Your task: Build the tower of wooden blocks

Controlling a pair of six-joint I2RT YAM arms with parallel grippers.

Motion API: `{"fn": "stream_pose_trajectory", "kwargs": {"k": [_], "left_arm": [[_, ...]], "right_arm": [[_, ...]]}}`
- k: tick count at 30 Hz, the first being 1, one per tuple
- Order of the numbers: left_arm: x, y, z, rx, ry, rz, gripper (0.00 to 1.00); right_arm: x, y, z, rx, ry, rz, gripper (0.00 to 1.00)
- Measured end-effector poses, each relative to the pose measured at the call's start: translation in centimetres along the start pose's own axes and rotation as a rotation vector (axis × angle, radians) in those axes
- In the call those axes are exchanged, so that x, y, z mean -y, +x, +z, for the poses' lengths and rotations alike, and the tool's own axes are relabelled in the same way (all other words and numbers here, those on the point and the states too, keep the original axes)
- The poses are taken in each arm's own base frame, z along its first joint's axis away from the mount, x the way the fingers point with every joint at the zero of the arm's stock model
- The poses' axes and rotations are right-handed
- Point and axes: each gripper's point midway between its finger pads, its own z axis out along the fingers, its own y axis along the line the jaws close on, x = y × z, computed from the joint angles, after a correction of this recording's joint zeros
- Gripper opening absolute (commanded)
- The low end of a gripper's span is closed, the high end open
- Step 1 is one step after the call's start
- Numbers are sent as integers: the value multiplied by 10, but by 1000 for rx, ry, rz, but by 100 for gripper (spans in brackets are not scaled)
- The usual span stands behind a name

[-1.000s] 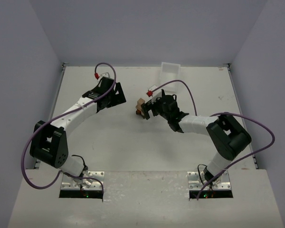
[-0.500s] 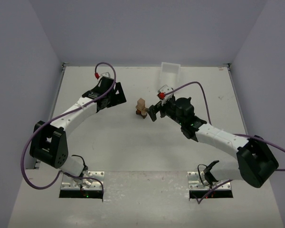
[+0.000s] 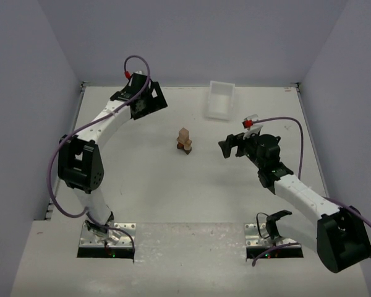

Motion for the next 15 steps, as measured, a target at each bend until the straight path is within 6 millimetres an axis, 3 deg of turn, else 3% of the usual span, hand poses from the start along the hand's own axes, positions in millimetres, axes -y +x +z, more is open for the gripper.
{"fn": "stream_pose_trajectory", "kwargs": {"k": [2, 5, 9, 15], "left_arm": [[12, -16, 11, 6, 15, -6, 100], [22, -24, 29, -9, 30, -5, 100], [24, -3, 53, -106, 31, 7, 100], [19, 33, 79, -244, -17, 37, 100]], "right_arm": [[8, 5, -9, 3, 23, 39, 99], [41, 12, -21, 14, 117, 127, 99], [71, 32, -27, -29, 204, 249, 99], [76, 64, -24, -125, 205, 355, 99]]}}
